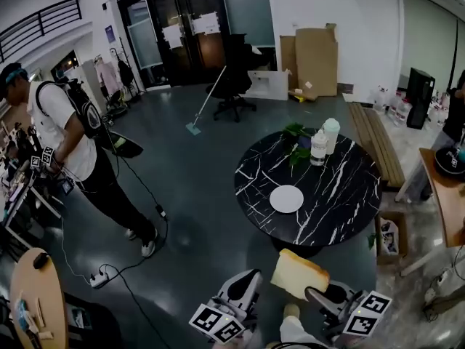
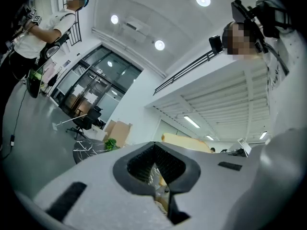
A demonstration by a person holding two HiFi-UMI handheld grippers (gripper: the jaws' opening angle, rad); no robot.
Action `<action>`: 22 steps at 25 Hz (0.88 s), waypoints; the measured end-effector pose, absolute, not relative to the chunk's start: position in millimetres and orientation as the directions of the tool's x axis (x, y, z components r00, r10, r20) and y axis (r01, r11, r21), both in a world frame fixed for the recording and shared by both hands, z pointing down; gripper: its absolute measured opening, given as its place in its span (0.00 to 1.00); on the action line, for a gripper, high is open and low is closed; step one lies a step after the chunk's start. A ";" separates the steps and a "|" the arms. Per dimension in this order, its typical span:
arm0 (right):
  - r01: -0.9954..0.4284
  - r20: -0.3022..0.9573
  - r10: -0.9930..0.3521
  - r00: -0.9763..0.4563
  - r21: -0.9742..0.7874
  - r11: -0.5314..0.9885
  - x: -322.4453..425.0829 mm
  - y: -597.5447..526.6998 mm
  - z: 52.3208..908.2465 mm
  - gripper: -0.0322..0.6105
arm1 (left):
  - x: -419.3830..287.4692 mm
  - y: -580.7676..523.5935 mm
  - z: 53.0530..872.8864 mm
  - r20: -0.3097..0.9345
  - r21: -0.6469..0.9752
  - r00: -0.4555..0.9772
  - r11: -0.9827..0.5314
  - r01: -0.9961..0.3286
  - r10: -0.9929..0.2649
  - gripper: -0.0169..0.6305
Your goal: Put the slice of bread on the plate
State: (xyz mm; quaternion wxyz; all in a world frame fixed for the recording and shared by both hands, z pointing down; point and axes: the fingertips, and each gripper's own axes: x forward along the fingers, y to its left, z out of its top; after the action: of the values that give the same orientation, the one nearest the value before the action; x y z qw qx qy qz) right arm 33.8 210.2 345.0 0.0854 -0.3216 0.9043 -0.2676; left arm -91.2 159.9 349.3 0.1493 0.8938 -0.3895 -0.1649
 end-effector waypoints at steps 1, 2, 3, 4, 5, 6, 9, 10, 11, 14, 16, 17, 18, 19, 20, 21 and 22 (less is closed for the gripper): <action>-0.539 0.017 -0.629 -0.778 -0.533 0.652 37.6 199.6 344.2 0.20 | -87.6 149.8 349.0 -0.180 0.390 0.643 -0.654 -0.648 -0.744 0.04; -0.541 0.017 -0.630 -0.776 -0.531 0.652 41.7 189.2 344.1 0.20 | -84.0 139.4 348.4 -0.184 0.388 0.642 -0.655 -0.648 -0.744 0.04; -0.543 0.020 -0.631 -0.775 -0.534 0.649 45.7 179.7 345.2 0.20 | -80.3 129.8 347.6 -0.189 0.388 0.640 -0.655 -0.648 -0.745 0.04; -0.543 0.027 -0.631 -0.775 -0.539 0.644 49.5 171.5 347.5 0.20 | -76.3 121.6 346.8 -0.193 0.389 0.639 -0.656 -0.647 -0.745 0.04; -0.545 0.038 -0.631 -0.775 -0.546 0.637 53.4 164.4 350.7 0.20 | -71.7 115.0 346.3 -0.194 0.389 0.641 -0.658 -0.645 -0.742 0.04; -0.548 0.050 -0.631 -0.775 -0.552 0.629 57.7 157.5 354.4 0.20 | -66.7 109.2 346.6 -0.193 0.386 0.646 -0.663 -0.642 -0.738 0.04; -0.554 0.067 -0.633 -0.771 -0.561 0.615 70.5 133.7 360.8 0.20 | -56.0 89.3 349.4 -0.179 0.375 0.655 -0.667 -0.644 -0.734 0.04; -0.553 0.066 -0.633 -0.772 -0.562 0.615 73.6 125.7 360.9 0.20 | -55.2 81.8 349.9 -0.176 0.377 0.649 -0.660 -0.650 -0.740 0.04; -0.550 0.065 -0.630 -0.774 -0.562 0.617 76.1 118.2 360.7 0.20 | -55.1 74.5 350.2 -0.173 0.381 0.641 -0.652 -0.656 -0.747 0.04; -0.543 0.069 -0.617 -0.784 -0.557 0.629 81.4 97.7 361.4 0.20 | -53.5 53.3 350.4 -0.161 0.381 0.622 -0.630 -0.677 -0.766 0.04; -0.533 0.068 -0.603 -0.795 -0.554 0.640 84.4 85.1 361.9 0.20 | -49.9 39.1 349.5 -0.157 0.378 0.613 -0.620 -0.687 -0.775 0.04; -0.527 0.068 -0.596 -0.800 -0.555 0.644 86.3 79.5 362.3 0.20 | -47.1 32.7 348.6 -0.156 0.377 0.609 -0.617 -0.691 -0.777 0.04; -0.521 0.068 -0.590 -0.805 -0.556 0.647 88.4 74.6 363.0 0.20 | -43.8 27.3 347.6 -0.156 0.375 0.609 -0.617 -0.692 -0.778 0.04; -0.516 0.069 -0.583 -0.810 -0.559 0.650 90.3 70.5 364.2 0.20 | -40.1 23.2 346.6 -0.155 0.371 0.610 -0.618 -0.693 -0.777 0.04; -0.509 0.071 -0.575 -0.815 -0.562 0.652 91.9 67.2 365.7 0.20 | -36.7 20.2 345.7 -0.155 0.365 0.613 -0.621 -0.693 -0.775 0.04; -0.503 0.073 -0.567 -0.820 -0.565 0.654 92.8 64.3 367.7 0.20 | -34.0 17.6 345.3 -0.154 0.358 0.615 -0.623 -0.695 -0.774 0.04; -0.496 0.077 -0.558 -0.827 -0.568 0.657 92.8 61.9 370.1 0.20 | -32.4 15.1 346.0 -0.151 0.354 0.614 -0.623 -0.698 -0.775 0.04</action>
State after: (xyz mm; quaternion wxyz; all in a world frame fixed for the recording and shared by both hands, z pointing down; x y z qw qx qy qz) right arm 92.8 61.9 370.1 0.0522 -0.2898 0.9088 -0.2957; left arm -32.4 15.1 346.0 0.1310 0.8888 -0.4142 -0.1462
